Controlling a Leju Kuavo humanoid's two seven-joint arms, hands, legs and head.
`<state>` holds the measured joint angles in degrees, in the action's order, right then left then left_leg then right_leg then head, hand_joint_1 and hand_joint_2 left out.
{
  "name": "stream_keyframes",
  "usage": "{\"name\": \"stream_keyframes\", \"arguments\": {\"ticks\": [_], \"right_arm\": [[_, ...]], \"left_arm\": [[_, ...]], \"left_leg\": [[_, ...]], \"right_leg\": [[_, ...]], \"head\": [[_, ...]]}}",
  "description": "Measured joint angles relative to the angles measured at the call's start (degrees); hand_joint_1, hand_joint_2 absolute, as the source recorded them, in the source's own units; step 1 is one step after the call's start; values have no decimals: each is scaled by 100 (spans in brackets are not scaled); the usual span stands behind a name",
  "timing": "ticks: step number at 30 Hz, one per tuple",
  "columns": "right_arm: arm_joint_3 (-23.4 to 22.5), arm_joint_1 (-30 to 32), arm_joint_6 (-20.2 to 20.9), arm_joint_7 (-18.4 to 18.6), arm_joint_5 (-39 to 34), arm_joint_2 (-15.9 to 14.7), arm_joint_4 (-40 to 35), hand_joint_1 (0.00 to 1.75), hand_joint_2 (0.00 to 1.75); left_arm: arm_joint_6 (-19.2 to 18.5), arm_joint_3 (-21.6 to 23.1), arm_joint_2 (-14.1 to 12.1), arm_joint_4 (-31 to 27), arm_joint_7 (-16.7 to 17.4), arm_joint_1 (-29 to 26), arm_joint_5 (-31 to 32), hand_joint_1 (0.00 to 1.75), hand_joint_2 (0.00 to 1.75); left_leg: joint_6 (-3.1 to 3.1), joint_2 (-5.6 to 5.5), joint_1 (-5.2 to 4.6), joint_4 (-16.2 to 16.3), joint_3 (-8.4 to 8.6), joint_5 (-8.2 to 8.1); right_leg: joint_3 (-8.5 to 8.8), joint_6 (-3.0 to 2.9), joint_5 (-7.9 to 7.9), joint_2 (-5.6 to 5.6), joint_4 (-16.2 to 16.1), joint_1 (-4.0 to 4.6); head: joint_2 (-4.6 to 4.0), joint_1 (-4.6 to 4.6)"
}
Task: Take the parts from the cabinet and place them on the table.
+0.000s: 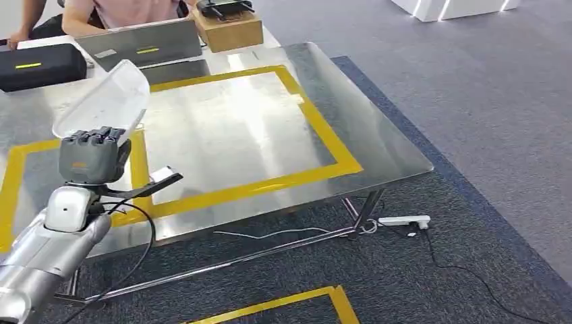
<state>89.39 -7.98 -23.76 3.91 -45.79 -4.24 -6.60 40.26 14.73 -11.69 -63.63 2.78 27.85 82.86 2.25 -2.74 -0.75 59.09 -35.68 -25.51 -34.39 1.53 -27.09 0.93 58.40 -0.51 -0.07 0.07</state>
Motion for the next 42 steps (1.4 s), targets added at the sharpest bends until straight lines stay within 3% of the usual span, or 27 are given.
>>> {"name": "stream_keyframes", "arguments": {"ticks": [2, 3, 4, 7, 8, 9, 11, 12, 13, 14, 15, 18, 19, 20, 22, 24, 25, 27, 28, 29, 33, 35, 36, 38, 39, 40, 42], "right_arm": [[0, -5, 0, 4, 22, 2, 0, 0, 0], [0, -8, 0, 7, 52, -2, 2, 0, 0], [0, -10, 0, 11, 81, 0, 0, 0, 0], [0, -31, 4, 32, 103, -2, 0, 0, 0], [0, -26, 11, 37, 101, -2, 0, 0, 0], [0, -14, 15, 46, 101, 0, 0, 0, 0], [0, -12, 13, 46, 101, -2, 0, 0, 0], [0, -13, 13, 46, 101, -2, 0, 0, 0], [0, -11, 13, 46, 98, -2, 0, 0, 0], [0, -15, 13, 44, 94, 7, -2, 0, 0], [0, -18, 11, 44, 92, 7, -2, 0, 0], [0, -15, 9, 39, 77, 11, -2, 0, 0], [0, -21, 7, 39, 79, 11, 0, 0, 0], [0, -14, 4, 31, 77, 11, 0, 0, 0], [0, 10, 0, 33, 72, 9, 0, 0, 0], [0, 14, -2, 35, 64, 9, 0, 0, 0], [0, 11, -2, 35, 59, 9, 0, 0, 0], [0, 4, -4, 31, 53, 9, 0, 0, 0], [0, 0, -4, 28, 53, 9, 0, 0, 0], [0, -1, -9, 28, 50, 9, 0, 0, 0], [0, -20, -11, 22, 48, 9, 0, 0, 0], [0, -30, -18, 18, 48, 7, 0, 0, 0], [0, -26, -18, 13, 48, 9, -2, 0, 0], [0, -13, -17, 15, 48, 7, 0, 0, 0], [0, 2, -18, 26, 46, 7, 0, 0, 0], [0, 12, -17, 26, 37, 7, 0, 0, 0], [0, 8, -17, 24, 42, 7, 0, 0, 0]], "left_arm": [[0, 0, -9, 0, 4, 44, 2, 175, 175], [0, 0, -5, -2, 7, 56, 2, 175, 175], [-2, 2, 0, 0, 11, 63, 2, 175, 175], [-15, 4, 0, 13, 24, 82, 2, 175, 175], [-17, 4, 2, 28, 26, 67, 2, 175, 175], [-17, 7, 2, 39, 26, 56, 2, 175, 175], [-19, 11, 11, 55, 26, 48, 4, 175, 175], [-19, 13, 11, 55, 28, 54, 4, 175, 175], [-20, 13, 20, 55, 31, 70, 4, 175, 175], [-20, 13, 15, 55, 44, 93, 4, 175, 175], [-24, 15, 20, 57, 55, 95, 0, 175, 175], [-41, 28, 4, 70, 87, 78, -4, 175, 175], [-44, 28, -5, 70, 90, 83, -4, 175, 175], [-44, 33, -2, 70, 92, 103, -4, 175, 175], [-48, 44, 13, 74, 96, 108, -4, 175, 175], [-52, 50, 17, 94, 98, 74, -4, 175, 175], [-52, 50, 17, 98, 105, 64, -7, 175, 175], [-52, 50, 15, 98, 120, 70, -7, 175, 175], [-52, 50, 11, 98, 129, 75, -7, 175, 175], [-52, 50, 11, 98, 131, 84, -9, 175, 175], [-52, 50, -13, 98, 135, 69, -18, 175, 175], [-52, 50, -11, 98, 135, 88, -18, 175, 175], [-52, 52, 0, 98, 135, 98, -18, 175, 175], [-52, 52, 13, 101, 135, 68, -20, 175, 175], [-52, 55, 20, 103, 136, 54, -20, 175, 175], [-52, 57, 22, 107, 136, 43, -20, 175, 175], [-52, 57, 26, 107, 135, 44, -18, 175, 175]], "left_leg": [[38, -2, -11, -57, 14, 21], [48, -1, 80, -252, 126, 114], [38, -5, 71, -350, 205, 144], [42, -37, 93, -363, 208, 163], [40, -61, 97, -358, 202, 161], [29, -103, 109, -349, 196, 158], [-41, -200, 150, -288, 190, 121], [-95, -248, 173, -225, 176, 84], [-152, -282, 186, -145, 140, 44], [-196, -339, 160, -66, 65, 17], [-214, -370, 157, -63, 38, 36], [-275, -470, 185, -64, 9, 40], [-293, -145, 144, 54, -31, -38], [-311, 53, 139, 347, -151, -210], [-326, 201, 148, 1286, -587, -643], [-309, 206, 148, 1744, -822, -720], [-286, 206, 146, 1576, -740, -558], [-199, 254, 118, 712, -318, -59], [-131, 410, 74, 221, -84, 135], [-106, 564, 2, 155, -5, 26], [-48, 397, 2, -24, 2, -12], [5, 334, 63, -89, 55, 21], [21, 287, 61, -89, 48, 17], [41, 202, 39, -85, 48, 5], [44, 144, 29, -79, 49, 3], [47, 83, 22, -75, 54, 0], [40, -17, 17, -59, 68, -16]], "right_leg": [[29, 25, 16, -20, -47, 1], [8, 30, -7, -29, -60, 40], [-8, 55, -86, -40, 29, 40], [-550, 143, -661, -45, 1171, -14], [-721, 173, -756, -46, 1491, -32], [-757, 200, -692, -46, 1536, -50], [-389, 260, -235, -24, 828, -104], [-102, 301, -3, 75, 301, -147], [74, 339, -63, 345, -17, -192], [131, 243, -102, 368, -22, -155], [107, 160, -88, 252, 18, -153], [116, 36, -88, 89, 26, -159], [126, -7, -90, 42, 21, -151], [133, -41, -101, -18, 21, -135], [139, -71, -121, -157, 22, -107], [146, -81, -142, -283, 24, -91], [165, -79, -156, -341, 24, -80], [232, -67, -202, -443, 23, -65], [274, -55, -228, -487, 21, -60], [275, -26, -248, -535, 22, -21], [311, 89, -265, -732, -26, -7], [155, 131, -457, -296, 218, -42], [-65, 135, -647, -171, 639, -48], [-565, 155, -965, -110, 1544, -38], [-717, 151, -947, -106, 1749, -32], [-718, 140, -765, -103, 1636, -26], [-390, 100, -199, -67, 789, -23]], "head": [[2, 0], [2, -6], [0, 22], [2, 68], [2, 57], [2, 74], [2, 70], [2, 74], [2, 72], [2, 116], [2, 98], [2, 103], [2, 72], [2, 30], [0, 28], [2, 24], [2, 26], [2, 28], [0, 26], [2, 37], [2, 26], [2, 39], [2, 53], [2, 53], [2, 50], [2, 50], [2, 52]]}}
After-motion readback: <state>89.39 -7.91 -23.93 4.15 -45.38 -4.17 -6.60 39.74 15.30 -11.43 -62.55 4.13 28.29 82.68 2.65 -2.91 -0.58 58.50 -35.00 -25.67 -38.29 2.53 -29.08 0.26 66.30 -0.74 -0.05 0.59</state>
